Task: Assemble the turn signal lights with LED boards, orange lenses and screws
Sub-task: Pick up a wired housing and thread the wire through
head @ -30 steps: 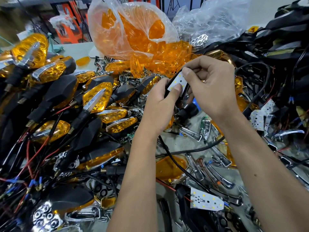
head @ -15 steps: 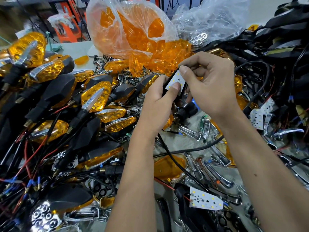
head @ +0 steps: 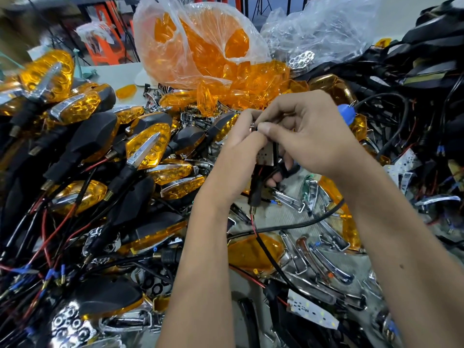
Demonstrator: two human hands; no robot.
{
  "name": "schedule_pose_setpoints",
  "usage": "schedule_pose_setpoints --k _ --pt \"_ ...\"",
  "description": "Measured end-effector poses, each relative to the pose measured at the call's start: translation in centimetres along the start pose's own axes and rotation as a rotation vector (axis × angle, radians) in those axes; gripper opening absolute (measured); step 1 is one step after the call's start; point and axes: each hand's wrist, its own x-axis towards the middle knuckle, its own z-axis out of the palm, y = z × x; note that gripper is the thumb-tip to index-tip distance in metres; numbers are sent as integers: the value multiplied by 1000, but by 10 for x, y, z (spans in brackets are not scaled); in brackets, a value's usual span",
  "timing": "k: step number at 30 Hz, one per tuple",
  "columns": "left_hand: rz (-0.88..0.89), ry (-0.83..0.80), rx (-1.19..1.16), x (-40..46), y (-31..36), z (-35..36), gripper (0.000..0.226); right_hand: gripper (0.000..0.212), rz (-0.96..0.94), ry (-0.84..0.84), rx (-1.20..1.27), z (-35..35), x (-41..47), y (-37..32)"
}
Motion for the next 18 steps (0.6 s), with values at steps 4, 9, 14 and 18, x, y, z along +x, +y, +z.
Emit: schedule_pose_setpoints --k 4,9,14,18 --pt "-48 -45 20 -3 -4 -1 24 10 106 -60 65 2 0 5" --pt "-50 -41 67 1 -8 2 21 4 152 -30 151 -3 0 9" --pt "-72 -14 40 2 -10 5 22 9 177 -11 199 -2 -1 8" --pt "-101 2 67 2 -10 4 27 3 184 -74 213 -7 -1 8"
